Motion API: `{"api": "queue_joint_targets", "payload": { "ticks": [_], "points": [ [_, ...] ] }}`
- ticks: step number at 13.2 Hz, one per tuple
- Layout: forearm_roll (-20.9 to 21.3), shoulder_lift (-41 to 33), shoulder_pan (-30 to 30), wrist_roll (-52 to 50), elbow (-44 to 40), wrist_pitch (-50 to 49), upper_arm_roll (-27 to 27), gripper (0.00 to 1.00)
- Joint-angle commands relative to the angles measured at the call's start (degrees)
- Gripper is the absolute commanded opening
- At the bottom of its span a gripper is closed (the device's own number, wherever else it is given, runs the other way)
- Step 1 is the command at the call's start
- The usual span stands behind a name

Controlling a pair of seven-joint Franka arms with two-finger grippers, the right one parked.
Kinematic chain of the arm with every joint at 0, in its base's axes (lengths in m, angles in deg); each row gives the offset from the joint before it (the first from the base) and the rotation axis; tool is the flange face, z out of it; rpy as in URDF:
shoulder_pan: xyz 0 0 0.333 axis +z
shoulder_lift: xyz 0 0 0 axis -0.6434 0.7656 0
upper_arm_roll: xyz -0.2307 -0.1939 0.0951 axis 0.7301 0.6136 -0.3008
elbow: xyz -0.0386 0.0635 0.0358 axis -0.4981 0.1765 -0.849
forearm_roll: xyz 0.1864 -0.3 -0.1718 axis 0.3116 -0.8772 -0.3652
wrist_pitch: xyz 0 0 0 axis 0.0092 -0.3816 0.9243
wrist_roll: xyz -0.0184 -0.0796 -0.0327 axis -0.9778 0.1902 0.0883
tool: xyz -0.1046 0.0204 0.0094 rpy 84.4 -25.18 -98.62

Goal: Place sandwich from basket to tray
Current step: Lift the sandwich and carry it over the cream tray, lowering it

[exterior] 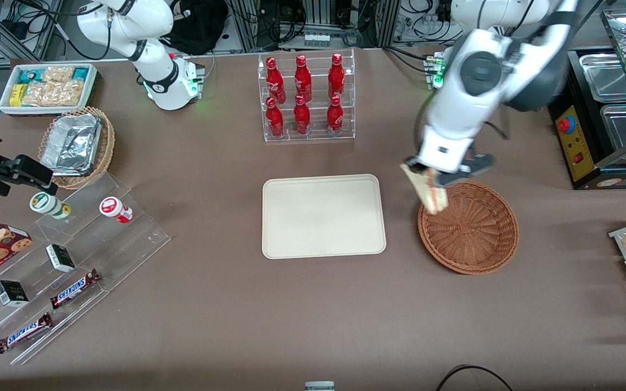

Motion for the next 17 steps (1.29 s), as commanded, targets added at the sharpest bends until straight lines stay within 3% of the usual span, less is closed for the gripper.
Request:
{"api": "queue_joint_targets", "payload": {
  "ticks": [1,4,6,11,17],
  "points": [
    [5.85,12.02,0.13,-3.34,-8.73,-0.83,7.52,0.08],
    [13.49,22.22,-2.31,-4.84,-15.41,0.04,12.37,0.08],
    [15.45,28.64,-7.06,-7.11,-20.85,0.58,11.85,0.08],
    [30.81,39.2,-12.17,-17.04,-23.43,10.24,10.27,0.08],
    [32.06,41.76,-12.53,-17.85,-23.25,10.69,9.31,0.09]
  ]
}}
